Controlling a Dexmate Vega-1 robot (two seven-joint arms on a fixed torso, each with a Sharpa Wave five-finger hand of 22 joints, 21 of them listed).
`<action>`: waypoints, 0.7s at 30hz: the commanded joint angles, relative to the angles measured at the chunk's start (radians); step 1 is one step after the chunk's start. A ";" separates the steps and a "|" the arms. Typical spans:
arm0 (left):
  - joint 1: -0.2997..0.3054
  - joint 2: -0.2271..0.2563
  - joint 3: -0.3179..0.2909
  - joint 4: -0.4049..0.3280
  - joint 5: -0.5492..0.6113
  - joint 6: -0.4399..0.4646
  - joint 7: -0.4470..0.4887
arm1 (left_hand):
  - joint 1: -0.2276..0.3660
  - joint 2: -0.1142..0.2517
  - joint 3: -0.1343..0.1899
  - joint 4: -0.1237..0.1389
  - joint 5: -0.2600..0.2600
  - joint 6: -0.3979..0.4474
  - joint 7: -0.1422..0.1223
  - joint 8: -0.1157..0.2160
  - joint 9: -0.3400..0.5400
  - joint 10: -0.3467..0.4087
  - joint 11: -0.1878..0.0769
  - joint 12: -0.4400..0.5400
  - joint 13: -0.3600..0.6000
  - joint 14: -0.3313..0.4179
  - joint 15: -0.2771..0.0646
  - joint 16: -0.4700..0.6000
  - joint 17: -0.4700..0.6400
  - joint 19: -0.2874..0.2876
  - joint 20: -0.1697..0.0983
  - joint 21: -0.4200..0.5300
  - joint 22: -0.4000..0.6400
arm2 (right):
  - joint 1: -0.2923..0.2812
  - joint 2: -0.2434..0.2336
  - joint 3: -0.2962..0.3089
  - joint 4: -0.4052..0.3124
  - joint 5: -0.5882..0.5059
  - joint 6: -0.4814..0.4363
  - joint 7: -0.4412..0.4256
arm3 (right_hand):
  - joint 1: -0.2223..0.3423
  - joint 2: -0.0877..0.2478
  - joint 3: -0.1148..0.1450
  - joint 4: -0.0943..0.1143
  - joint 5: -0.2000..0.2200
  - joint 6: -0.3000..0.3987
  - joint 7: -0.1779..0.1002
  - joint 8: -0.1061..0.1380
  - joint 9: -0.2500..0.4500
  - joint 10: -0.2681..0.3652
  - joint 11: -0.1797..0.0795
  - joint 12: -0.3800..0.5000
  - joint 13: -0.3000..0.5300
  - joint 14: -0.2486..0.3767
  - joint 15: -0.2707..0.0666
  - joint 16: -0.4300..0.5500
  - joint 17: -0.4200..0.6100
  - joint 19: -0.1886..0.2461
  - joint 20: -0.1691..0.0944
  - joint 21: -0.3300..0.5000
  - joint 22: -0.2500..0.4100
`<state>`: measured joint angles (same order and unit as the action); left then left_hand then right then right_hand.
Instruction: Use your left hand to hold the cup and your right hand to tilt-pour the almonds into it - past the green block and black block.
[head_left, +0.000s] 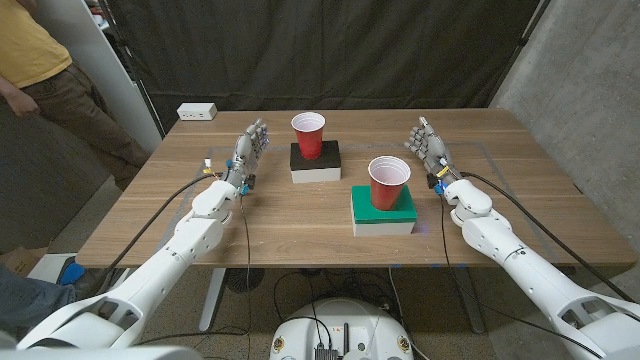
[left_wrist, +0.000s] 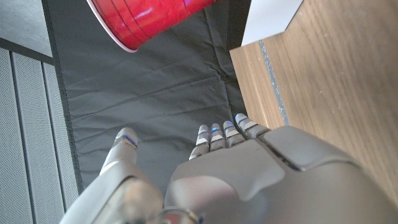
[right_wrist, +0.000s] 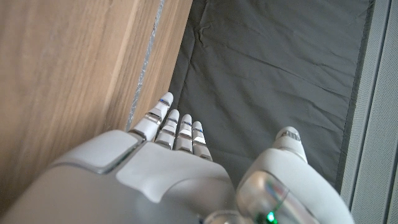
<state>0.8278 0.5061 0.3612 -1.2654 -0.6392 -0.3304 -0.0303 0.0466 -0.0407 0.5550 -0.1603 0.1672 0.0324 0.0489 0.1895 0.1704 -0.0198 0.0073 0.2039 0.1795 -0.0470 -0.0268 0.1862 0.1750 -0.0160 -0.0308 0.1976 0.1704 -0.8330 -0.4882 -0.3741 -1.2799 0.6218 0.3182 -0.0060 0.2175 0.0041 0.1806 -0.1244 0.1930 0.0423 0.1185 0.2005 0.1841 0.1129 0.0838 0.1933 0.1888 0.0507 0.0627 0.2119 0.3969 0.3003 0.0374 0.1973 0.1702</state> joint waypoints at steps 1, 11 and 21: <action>-0.022 -0.008 -0.006 0.073 0.019 -0.069 -0.023 | 0.005 -0.011 0.008 -0.002 0.006 0.022 0.007 0.009 0.005 0.022 -0.007 0.013 0.005 0.026 -0.003 0.013 0.002 0.029 -0.100 0.012 0.003 | 0.001 0.021 -0.006 0.004 -0.029 0.016 -0.051 | 0.007 0.003 0.008 -0.001 0.007 0.016 0.036 0.008 0.002 0.016 0.002 0.010 0.004 0.009 0.007 0.009 0.001 0.013 0.000 0.005 0.005; 0.018 0.115 0.015 -0.086 0.291 0.030 0.242 | 0.081 -0.050 0.018 -0.025 0.016 0.120 0.004 0.028 0.008 0.132 -0.017 0.034 0.008 0.158 -0.025 0.032 0.004 0.150 -0.082 0.031 0.005 | 0.009 -0.081 -0.072 -0.111 -0.378 -0.083 -0.309 | 0.033 0.016 0.020 -0.016 0.008 0.079 0.020 0.025 0.004 0.077 -0.002 0.024 0.003 0.063 -0.012 0.028 -0.004 0.062 -0.009 0.018 0.006; 0.041 0.228 0.047 -0.272 0.678 0.239 0.523 | 0.162 -0.097 0.024 -0.030 0.020 0.176 0.000 0.042 0.010 0.195 -0.034 0.042 0.011 0.236 -0.036 0.039 0.006 0.214 -0.070 0.038 0.007 | -0.001 -0.200 -0.128 -0.263 -0.668 -0.290 -0.429 | 0.100 -0.001 0.037 -0.049 0.012 0.075 0.013 0.025 0.007 0.080 -0.022 0.019 0.005 0.074 -0.022 0.027 -0.010 0.080 -0.011 0.018 0.005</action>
<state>0.8446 0.6224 0.3790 -1.3651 -0.3531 -0.2628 0.1986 0.1960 -0.1347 0.5783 -0.1836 0.1779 0.1970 0.0489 0.2267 0.1787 0.1629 -0.0283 0.2408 0.1888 0.1773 -0.0391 0.2188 0.1795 0.1847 -0.0412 0.2295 0.1749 -0.8281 -0.5754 -0.4438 -1.4022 0.3167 0.2050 -0.2795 0.3031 0.0081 0.2152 -0.1644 0.2010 0.1141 0.1288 0.2199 0.1888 0.1898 0.0711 0.2110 0.1886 0.1173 0.0423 0.2331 0.3847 0.3646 0.0267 0.2112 0.1720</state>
